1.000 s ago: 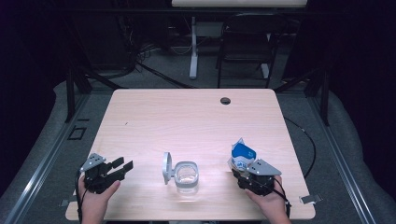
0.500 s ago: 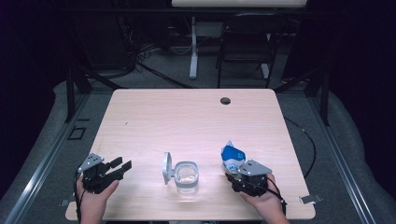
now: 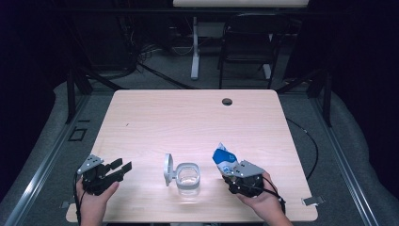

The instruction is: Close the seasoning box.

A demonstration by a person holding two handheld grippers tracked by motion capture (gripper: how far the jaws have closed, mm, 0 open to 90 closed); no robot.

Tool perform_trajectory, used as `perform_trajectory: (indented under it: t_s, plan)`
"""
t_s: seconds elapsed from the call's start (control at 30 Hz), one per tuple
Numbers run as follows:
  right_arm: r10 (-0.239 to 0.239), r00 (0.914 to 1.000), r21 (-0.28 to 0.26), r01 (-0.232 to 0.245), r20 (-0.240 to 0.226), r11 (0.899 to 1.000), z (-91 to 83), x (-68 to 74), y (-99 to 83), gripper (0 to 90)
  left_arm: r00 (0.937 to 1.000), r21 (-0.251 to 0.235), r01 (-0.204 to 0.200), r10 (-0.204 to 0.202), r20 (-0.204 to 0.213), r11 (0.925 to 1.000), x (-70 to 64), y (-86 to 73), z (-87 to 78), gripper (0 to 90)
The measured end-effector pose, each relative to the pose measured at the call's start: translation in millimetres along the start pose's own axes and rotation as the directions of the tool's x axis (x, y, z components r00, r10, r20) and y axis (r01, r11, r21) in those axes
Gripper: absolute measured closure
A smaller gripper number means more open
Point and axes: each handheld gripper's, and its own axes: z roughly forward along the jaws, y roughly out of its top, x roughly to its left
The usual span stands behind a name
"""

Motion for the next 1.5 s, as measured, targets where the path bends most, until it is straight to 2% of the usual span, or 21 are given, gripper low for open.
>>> perform_trajectory:
  t_s: [0.3,0.43,0.6,0.7,0.8,0.9,0.93,1.03,1.1,1.17,1.37,1.47,1.5]
  plan:
    - [-0.080,0.9963,0.016,0.080,0.031,0.997,2.3,6.7,8.1,42.6,1.0000,0.001,0.001,-0.001,0.001,1.0000,0.8,0.1,-0.6,52.1]
    - [-0.135,0.9886,0.032,0.133,0.066,0.991,2.0,10.9,12.3,42.7,1.0000,0.000,0.001,-0.001,0.000,1.0000,0.8,0.1,-0.7,52.2]
    - [-0.178,0.9772,0.045,0.174,0.116,0.984,4.0,15.6,15.9,42.8,1.0000,0.003,0.000,0.000,-0.001,1.0000,1.5,-0.1,-0.6,52.2]
    - [-0.222,0.9638,0.061,0.215,0.148,0.975,4.8,18.6,17.9,42.8,1.0000,0.003,0.002,-0.002,-0.001,1.0000,1.8,-0.1,-0.8,52.2]
    - [-0.248,0.9558,0.059,0.242,0.158,0.969,6.3,21.1,19.2,42.9,1.0000,0.003,0.003,-0.003,-0.002,1.0000,1.9,-0.2,-0.7,52.2]
    - [-0.281,0.9434,0.065,0.274,0.177,0.960,7.3,23.3,20.5,42.9,1.0000,0.001,0.003,-0.003,-0.003,1.0000,1.9,-0.3,-0.3,52.2]
    - [-0.302,0.9339,0.077,0.293,0.191,0.953,7.3,24.1,21.0,43.0,1.0000,0.001,0.003,-0.003,-0.003,1.0000,1.9,-0.3,-0.2,52.2]
    - [-0.335,0.9188,0.093,0.322,0.209,0.942,9.0,26.0,21.6,43.0,1.0000,0.000,0.003,-0.003,-0.003,1.0000,1.8,-0.3,-0.2,52.2]
    - [-0.338,0.9176,0.091,0.326,0.209,0.941,9.9,26.4,21.6,43.0,1.0000,0.001,0.002,-0.002,-0.003,1.0000,1.8,-0.3,-0.1,52.2]
    - [-0.355,0.9100,0.102,0.341,0.214,0.935,9.8,26.5,22.1,43.0,1.0000,0.002,0.003,-0.003,-0.003,1.0000,2.1,-0.4,-0.1,52.2]
    - [-0.363,0.9020,0.097,0.350,0.233,0.932,10.9,27.3,22.2,43.0,1.0000,0.003,0.005,-0.005,-0.003,1.0000,2.2,-0.2,-0.9,52.2]
    - [-0.391,0.8881,0.118,0.373,0.241,0.920,10.8,28.4,22.5,43.0,1.0000,0.002,0.004,-0.004,-0.003,1.0000,2.0,-0.1,-0.9,52.2]
    - [-0.388,0.8887,0.110,0.372,0.244,0.922,11.6,29.0,21.9,43.1,1.0000,0.002,0.005,-0.005,-0.003,1.0000,1.9,-0.1,-0.8,52.2]
